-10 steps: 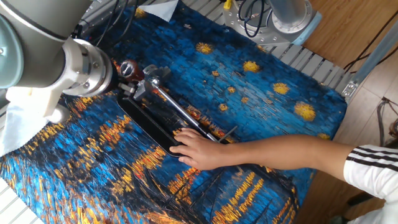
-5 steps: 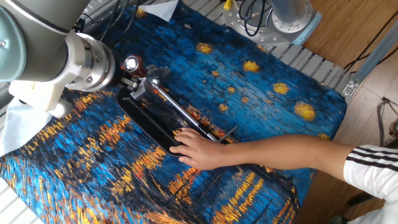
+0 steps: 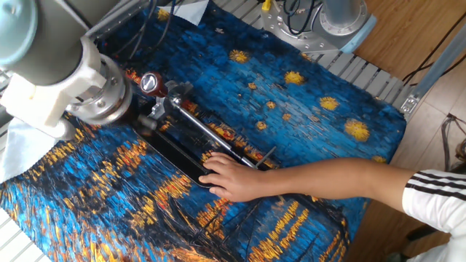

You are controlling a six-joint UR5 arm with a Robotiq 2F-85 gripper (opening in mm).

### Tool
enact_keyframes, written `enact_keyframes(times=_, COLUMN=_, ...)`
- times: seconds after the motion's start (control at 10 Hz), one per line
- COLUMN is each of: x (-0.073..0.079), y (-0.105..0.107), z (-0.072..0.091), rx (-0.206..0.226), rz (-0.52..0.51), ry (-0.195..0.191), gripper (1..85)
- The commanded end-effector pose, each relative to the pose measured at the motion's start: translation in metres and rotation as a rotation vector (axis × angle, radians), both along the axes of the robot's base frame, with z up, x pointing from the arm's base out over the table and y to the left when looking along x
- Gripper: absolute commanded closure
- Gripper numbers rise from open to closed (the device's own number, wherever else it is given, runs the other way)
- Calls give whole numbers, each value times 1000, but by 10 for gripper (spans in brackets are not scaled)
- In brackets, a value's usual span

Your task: Pull up the lever

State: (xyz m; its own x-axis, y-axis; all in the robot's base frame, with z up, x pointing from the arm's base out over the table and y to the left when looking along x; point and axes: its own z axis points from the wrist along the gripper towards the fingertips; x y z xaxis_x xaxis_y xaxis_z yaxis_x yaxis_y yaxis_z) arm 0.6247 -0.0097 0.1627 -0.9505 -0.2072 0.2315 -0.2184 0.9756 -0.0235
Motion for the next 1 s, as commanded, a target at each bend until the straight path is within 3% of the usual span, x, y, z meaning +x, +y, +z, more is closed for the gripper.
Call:
enact_keyframes(times=0.0, x=50, y=29, z=-5, rx=121, rz=54, ry=-199, gripper=847)
enact_keyframes(times=0.1, x=41, y=23, z=-5, rx=97, rz=55, ry=-166, gripper=847)
enact_keyframes(times=0.3, x=40, y=27, z=-4, rx=114, rz=60, ry=-164, gripper=847)
enact_keyframes(times=0.4, x=32, y=21, z=-4, rx=91, rz=59, ry=-131, gripper=847)
enact_keyframes(times=0.7, x=4, y=18, z=0, rx=78, rz=40, ry=-24, gripper=847)
enact_keyframes(times=0.9, x=-12, y=10, z=11, rx=55, rz=37, ry=13, gripper=847)
